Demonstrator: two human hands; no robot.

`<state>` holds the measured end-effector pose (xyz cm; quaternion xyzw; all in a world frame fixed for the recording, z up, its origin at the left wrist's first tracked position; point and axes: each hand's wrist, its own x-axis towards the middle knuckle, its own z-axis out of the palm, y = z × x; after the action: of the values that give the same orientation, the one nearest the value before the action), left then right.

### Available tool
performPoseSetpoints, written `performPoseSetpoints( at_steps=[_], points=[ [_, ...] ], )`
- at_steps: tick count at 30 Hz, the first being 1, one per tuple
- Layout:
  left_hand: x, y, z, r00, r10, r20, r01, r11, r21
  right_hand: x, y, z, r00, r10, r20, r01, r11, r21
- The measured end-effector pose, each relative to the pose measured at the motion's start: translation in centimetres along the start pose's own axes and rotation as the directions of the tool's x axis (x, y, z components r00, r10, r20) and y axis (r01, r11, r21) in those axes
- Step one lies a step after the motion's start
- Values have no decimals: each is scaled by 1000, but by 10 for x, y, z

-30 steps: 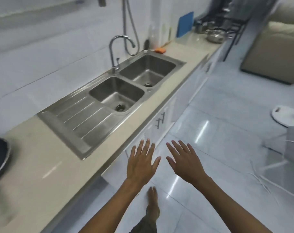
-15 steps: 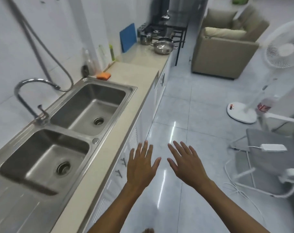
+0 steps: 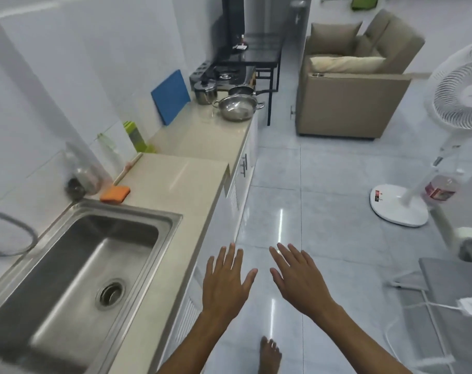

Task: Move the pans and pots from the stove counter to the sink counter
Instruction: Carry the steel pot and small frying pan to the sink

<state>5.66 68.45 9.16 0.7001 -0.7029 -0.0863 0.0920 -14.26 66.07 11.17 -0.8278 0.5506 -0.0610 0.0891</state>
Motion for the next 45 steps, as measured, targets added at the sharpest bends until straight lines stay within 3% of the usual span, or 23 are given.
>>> performPoseSetpoints(
  at_steps=[11,20,26,29,35,38,41,45],
  points=[
    [284,60,19,997,7,75,-7,1000,2,247,161,-28,999,-36,-1,36,999,-34],
    [542,102,61,990,22,141,-16,999,-44,441,307,-46,987,116,109,-108,991,-75],
    [697,141,66,990,68,126,-60,996,-69,575,387,-82,981,141,134,-131,988,-85],
    [771,149,74,993,27,113,-18,996,-82,647,429,-85,987,121,109,-115,992,-57],
    [909,147,95,960,-237,150,251,965,-78,812,512,-89,992,-8,128,13,999,-39],
    [960,143,96,894,-431,124,447,830,-333,898,542,-92,984,-135,120,138,990,-26],
    [1011,136,94,690,-684,237,668,476,-572,997,561,-96,944,-298,146,307,951,-47],
    [1063,114,101,450,-784,427,727,44,-685,1119,566,-92,873,-393,289,419,907,-31]
  ],
)
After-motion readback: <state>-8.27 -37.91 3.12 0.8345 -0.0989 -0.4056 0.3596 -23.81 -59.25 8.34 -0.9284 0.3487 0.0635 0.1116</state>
